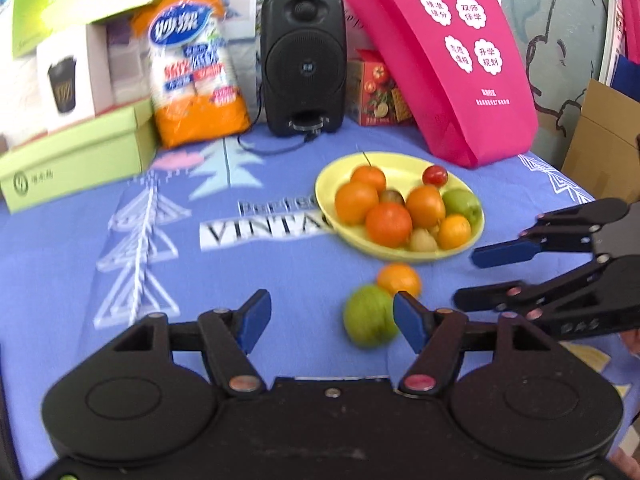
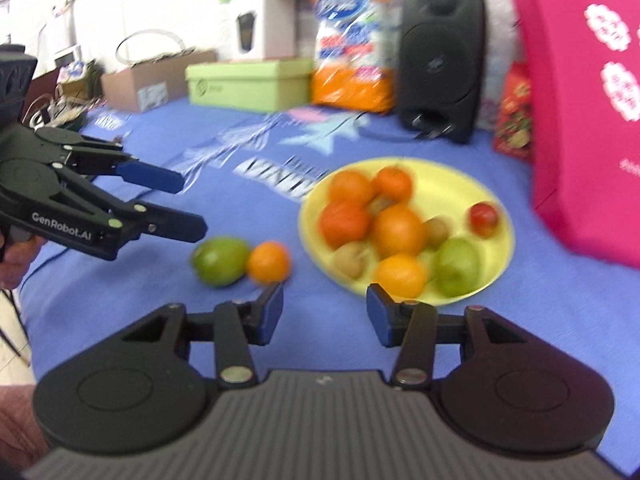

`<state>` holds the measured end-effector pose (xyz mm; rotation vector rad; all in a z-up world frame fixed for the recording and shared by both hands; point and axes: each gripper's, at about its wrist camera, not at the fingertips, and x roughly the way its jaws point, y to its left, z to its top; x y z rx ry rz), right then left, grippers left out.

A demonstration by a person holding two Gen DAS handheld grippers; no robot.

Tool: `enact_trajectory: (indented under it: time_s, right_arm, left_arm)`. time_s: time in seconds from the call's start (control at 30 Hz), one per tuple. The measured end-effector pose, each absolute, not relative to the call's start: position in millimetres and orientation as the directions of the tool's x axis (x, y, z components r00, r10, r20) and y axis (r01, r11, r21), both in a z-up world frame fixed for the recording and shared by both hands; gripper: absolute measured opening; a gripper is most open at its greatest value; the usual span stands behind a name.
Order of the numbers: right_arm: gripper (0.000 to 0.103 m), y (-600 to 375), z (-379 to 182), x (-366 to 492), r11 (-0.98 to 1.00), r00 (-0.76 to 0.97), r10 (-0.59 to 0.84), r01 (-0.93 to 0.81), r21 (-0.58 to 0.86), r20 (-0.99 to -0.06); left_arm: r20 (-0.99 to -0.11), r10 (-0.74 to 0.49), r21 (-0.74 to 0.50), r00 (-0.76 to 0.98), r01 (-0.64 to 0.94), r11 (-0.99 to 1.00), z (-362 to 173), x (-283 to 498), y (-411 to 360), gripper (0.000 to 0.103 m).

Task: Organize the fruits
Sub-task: 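Move both open tools back toward the last two fruits, then grasp the green mango-like fruit with the left tool while the right tool grasps a small orange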

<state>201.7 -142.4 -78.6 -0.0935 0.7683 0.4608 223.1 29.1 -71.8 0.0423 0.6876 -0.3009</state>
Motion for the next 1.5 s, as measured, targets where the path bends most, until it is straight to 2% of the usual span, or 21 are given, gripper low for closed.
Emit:
enact_trajectory:
  time_s: [0.33, 0.77, 0.87, 0.93, 1.0, 1.03, 1.5]
  right_arm:
    - [0.048, -118.9, -93.8, 189.2, 0.898, 0.612, 0.343, -0.437, 0.057, -0.713]
    - [0.054, -120.2, -99.4, 195.0, 0.902, 0.616, 0.341, -0.426, 0.064, -0.710]
    - [0.054, -121.4, -100.8, 199.6, 0.902, 0.615, 0.347, -0.426, 0.073, -0.708]
    - [0.054, -122.3, -101.3, 202.7, 0.903, 0.614, 0.350, -0.422, 0.080, -0.708]
    - [0.055, -122.2, -101.6, 205.8, 0.902, 0.612, 0.353, -0.423, 0.084, -0.708]
    - [0.056, -120.9, -102.0, 206.3, 0.902, 0.612, 0.351, -0.425, 0.080, -0.709]
    - [0.057, -85.2, -104.9, 228.8, 0.871, 0.591, 0.378, -0.488, 0.057, -0.713]
  left_arm:
    - [-0.667, -0.253, -0.065, 0.700, 0.283, 0.957, -106.7, 207.5, 22.1, 0.068]
    - [-0.657, -0.247, -0.062, 0.712, 0.275, 0.959, -109.4, 218.0, 17.6, 0.068]
    - [-0.651, -0.254, -0.066, 0.716, 0.280, 0.958, -108.7, 223.0, 16.7, 0.063]
    - [-0.643, -0.278, -0.086, 0.714, 0.294, 0.952, -107.6, 227.0, 16.4, 0.054]
    - [-0.639, -0.295, -0.094, 0.711, 0.308, 0.947, -106.9, 230.3, 14.5, 0.039]
    - [-0.639, -0.295, -0.091, 0.710, 0.312, 0.946, -106.8, 231.4, 13.1, 0.037]
    - [-0.650, -0.202, -0.068, 0.732, 0.209, 0.976, -106.3, 228.2, 50.5, 0.037]
